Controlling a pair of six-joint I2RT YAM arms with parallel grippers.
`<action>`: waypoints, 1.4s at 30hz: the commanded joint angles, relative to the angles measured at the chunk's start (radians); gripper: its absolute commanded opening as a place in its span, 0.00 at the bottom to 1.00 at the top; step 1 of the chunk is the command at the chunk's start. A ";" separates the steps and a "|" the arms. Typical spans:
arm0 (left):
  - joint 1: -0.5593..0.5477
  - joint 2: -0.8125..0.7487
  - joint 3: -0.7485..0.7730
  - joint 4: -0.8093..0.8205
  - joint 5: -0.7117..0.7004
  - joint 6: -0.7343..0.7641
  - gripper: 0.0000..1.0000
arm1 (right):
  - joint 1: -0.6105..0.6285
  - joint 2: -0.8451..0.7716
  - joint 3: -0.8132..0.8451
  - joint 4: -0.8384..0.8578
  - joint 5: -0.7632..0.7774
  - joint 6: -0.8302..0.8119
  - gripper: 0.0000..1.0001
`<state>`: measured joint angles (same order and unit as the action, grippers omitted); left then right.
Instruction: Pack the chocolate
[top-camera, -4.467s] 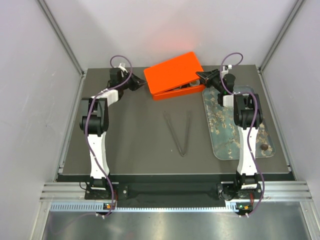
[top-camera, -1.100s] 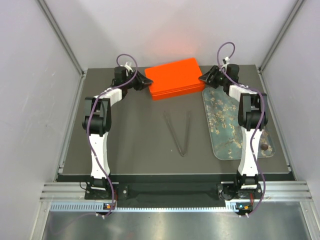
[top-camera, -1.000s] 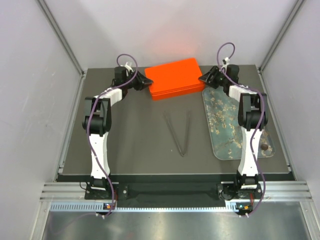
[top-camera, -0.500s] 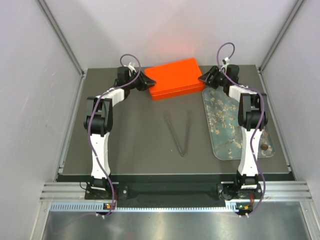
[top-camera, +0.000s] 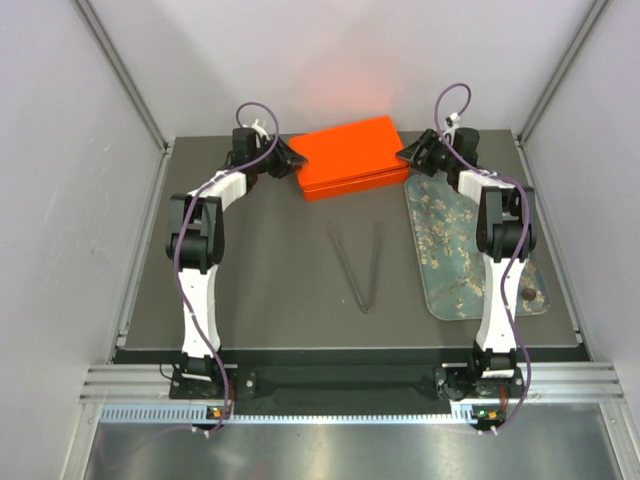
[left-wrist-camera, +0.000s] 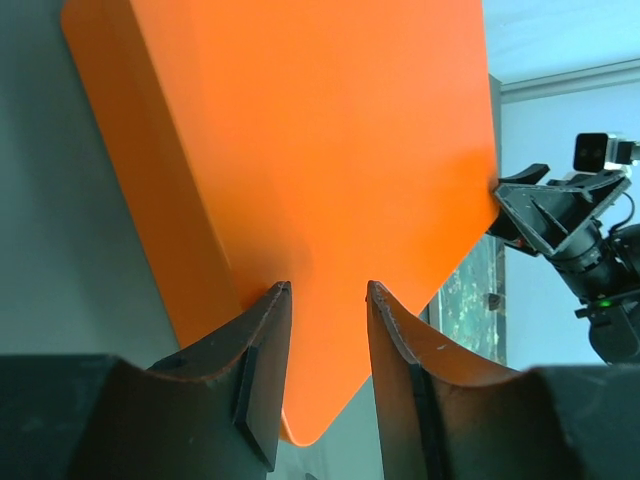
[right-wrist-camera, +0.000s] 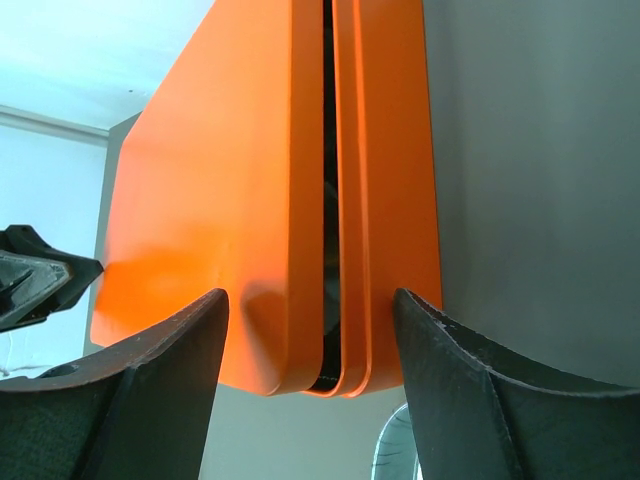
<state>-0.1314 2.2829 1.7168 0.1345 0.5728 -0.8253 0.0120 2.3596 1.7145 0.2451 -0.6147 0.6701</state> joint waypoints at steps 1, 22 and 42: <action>0.007 -0.072 0.023 -0.068 -0.048 0.069 0.42 | 0.005 -0.077 -0.006 0.046 -0.010 -0.004 0.67; 0.004 -0.077 0.009 -0.162 -0.067 0.120 0.34 | 0.006 -0.080 -0.003 0.042 -0.003 -0.001 0.68; -0.027 -0.088 -0.043 -0.162 -0.031 0.098 0.26 | 0.006 -0.112 -0.029 0.049 -0.019 0.003 0.63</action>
<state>-0.1432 2.2257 1.6871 -0.0605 0.5121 -0.7231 0.0116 2.3371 1.6993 0.2474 -0.6132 0.6731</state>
